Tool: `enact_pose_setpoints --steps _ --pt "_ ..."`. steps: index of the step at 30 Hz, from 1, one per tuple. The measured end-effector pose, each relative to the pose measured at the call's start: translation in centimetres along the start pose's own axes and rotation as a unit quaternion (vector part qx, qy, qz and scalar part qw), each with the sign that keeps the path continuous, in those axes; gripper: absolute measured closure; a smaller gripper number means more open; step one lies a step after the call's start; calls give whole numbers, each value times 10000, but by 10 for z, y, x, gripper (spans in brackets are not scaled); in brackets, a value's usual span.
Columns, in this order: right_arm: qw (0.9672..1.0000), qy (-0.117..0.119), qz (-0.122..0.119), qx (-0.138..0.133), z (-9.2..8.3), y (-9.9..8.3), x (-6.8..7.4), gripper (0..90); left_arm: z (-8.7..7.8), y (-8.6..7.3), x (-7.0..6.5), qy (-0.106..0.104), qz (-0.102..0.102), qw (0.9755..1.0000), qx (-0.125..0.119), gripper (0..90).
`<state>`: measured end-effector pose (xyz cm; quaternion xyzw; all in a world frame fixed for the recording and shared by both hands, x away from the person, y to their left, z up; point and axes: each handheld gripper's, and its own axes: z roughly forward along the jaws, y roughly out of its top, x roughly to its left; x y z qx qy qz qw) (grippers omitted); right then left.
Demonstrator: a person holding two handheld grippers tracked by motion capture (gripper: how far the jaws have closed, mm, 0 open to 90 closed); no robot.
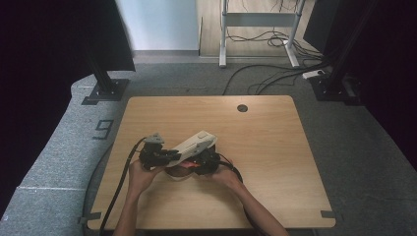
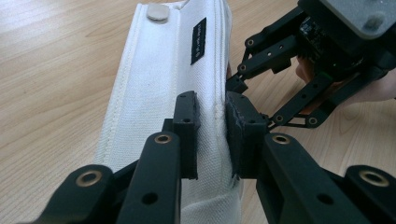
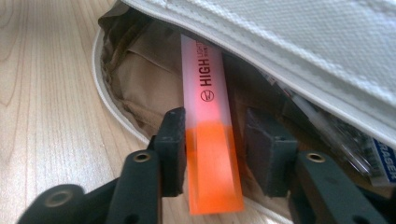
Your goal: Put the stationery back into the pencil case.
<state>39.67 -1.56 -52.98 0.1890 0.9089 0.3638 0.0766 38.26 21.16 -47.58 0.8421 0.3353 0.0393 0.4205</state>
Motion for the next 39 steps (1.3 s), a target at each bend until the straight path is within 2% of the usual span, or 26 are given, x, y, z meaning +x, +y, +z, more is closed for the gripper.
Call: enact_pose_setpoints --steps 4,7,10,19,29,39 --pt "10000 -84 15 4 -5 -4 0 519 0 0 0 -7 -4 10000 6 750" --pt "9998 -190 -16 45 -11 -9 0 516 0 0 0 -15 -2 10000 13 750" --pt "9996 -285 58 42 -18 -15 0 517 0 0 0 -17 1 10000 22 749" --pt "9988 -401 274 15 -31 -28 -7 614 1 0 0 -34 -2 10000 22 746" --pt "9983 -465 357 6 -26 -27 -10 758 1 0 0 -38 2 10000 29 746" --pt "9981 -513 348 -51 -15 -16 -12 778 3 0 0 -27 -8 10000 27 744"
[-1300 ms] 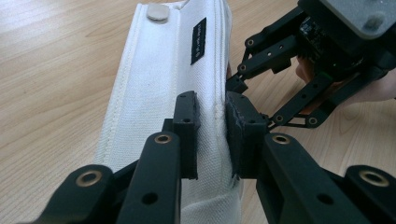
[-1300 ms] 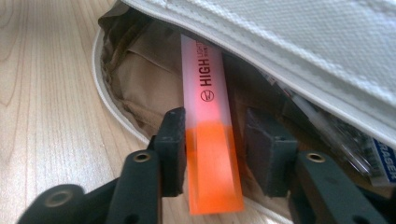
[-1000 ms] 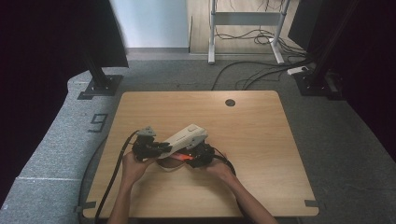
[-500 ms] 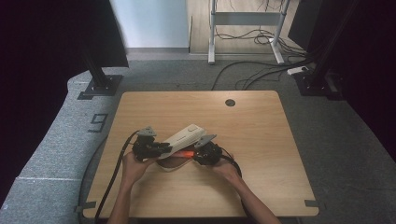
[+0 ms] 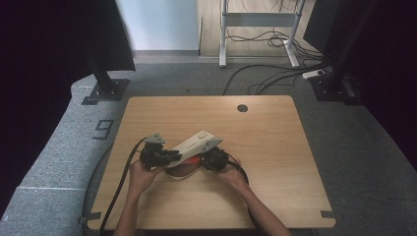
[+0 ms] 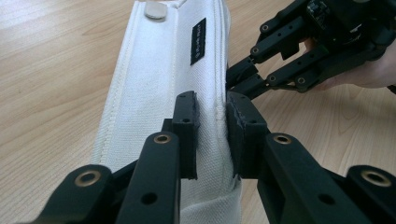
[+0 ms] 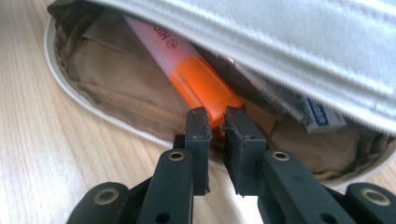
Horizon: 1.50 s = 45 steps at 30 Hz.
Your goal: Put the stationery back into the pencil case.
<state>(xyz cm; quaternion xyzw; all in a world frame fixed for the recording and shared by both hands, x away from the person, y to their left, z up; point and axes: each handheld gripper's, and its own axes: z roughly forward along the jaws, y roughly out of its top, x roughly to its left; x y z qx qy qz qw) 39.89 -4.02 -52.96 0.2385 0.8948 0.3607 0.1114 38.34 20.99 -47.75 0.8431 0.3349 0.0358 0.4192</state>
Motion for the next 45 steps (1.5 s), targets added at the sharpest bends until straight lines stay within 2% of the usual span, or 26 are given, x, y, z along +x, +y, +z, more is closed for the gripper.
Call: enact_pose_setpoints --steps 13,15,26,36,45 --pt "10000 -50 59 -26 15 10 -2 777 5 -1 -1 1 13 10000 45 737" --pt "10000 -34 80 4 14 11 -2 756 5 -2 -1 -16 7 10000 51 736" --pt "9997 128 199 -22 -7 -4 -8 578 11 -4 -2 -25 32 9999 100 723" --pt "9992 121 368 -68 -27 -18 -18 503 17 -8 -6 -27 80 9999 139 687" --pt "9988 31 492 -77 -34 -27 -25 467 26 -11 -10 -77 132 9995 271 640"
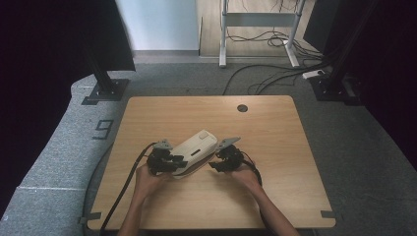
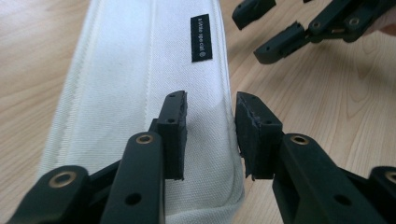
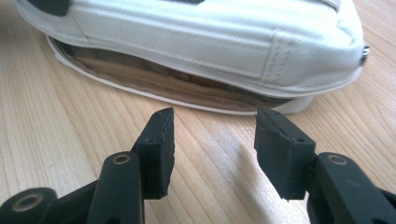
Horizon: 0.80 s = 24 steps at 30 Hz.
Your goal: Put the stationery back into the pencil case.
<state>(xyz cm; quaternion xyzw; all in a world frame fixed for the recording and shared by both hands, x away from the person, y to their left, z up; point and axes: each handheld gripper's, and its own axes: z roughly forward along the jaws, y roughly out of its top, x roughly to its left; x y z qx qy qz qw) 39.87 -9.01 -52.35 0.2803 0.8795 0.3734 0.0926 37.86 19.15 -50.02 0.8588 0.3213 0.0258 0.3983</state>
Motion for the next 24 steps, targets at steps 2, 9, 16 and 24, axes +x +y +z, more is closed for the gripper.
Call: enact_pose_setpoints --steps 2,9,16,24 --pt "10000 -8 -1 18 -1 -1 -1 464 3 -1 0 -14 2 10000 39 625" --pt "10000 -44 85 14 -5 -6 -5 450 7 -3 -4 10 92 10000 31 527" --pt "9999 -77 90 -16 -8 -8 -6 385 6 -3 -8 92 222 9997 54 370" --pt "9998 -164 39 -50 -15 -12 -6 288 4 -2 -14 192 268 9994 145 220"
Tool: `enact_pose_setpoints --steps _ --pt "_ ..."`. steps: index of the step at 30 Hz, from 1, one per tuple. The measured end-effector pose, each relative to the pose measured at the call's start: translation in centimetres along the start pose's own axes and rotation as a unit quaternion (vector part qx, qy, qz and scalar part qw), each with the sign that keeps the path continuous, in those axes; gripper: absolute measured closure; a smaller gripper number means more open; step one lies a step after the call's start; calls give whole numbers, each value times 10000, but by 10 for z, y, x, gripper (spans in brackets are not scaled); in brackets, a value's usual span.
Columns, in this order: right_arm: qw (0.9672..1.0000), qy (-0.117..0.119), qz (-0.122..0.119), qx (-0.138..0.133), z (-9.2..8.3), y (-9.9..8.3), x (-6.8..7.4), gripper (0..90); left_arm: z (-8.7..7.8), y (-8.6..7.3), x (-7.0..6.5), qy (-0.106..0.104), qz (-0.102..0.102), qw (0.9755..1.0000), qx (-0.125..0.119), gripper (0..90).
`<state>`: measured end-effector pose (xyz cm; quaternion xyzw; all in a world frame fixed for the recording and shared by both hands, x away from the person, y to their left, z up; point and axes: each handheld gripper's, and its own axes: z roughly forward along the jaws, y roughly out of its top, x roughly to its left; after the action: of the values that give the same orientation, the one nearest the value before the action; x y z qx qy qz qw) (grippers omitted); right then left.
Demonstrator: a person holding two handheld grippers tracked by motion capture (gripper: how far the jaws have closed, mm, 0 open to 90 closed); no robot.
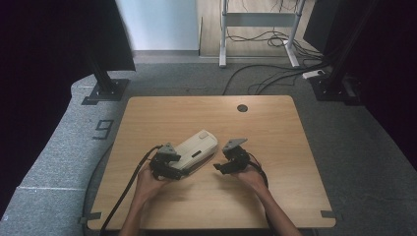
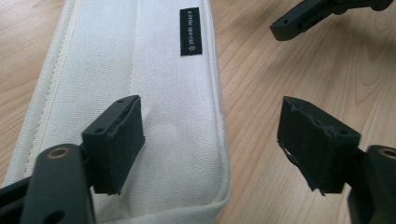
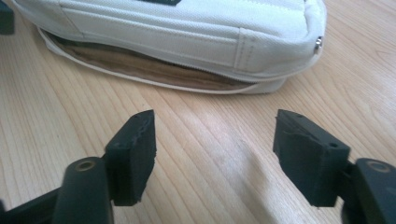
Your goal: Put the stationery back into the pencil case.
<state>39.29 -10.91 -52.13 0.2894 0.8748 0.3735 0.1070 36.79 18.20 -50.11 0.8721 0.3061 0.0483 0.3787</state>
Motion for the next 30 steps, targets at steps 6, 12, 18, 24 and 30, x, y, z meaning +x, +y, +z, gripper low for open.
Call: enact_pose_setpoints --steps 6,12,18,24,30 --pt "10000 -54 -3 9 -8 -5 0 226 -6 0 -6 4 89 9999 46 182" --pt "9999 -112 63 -2 -18 -9 0 157 -11 -2 -7 125 130 9998 93 146" --pt "9997 -195 96 -57 -31 -14 -1 136 -23 -5 -9 201 190 9996 -20 130" --pt "9996 -266 92 -101 -44 -19 -1 118 -33 -12 -8 312 221 9993 -7 73" --pt "9992 -380 96 -114 -56 -26 -2 84 -43 -20 -7 455 198 9988 -20 37"
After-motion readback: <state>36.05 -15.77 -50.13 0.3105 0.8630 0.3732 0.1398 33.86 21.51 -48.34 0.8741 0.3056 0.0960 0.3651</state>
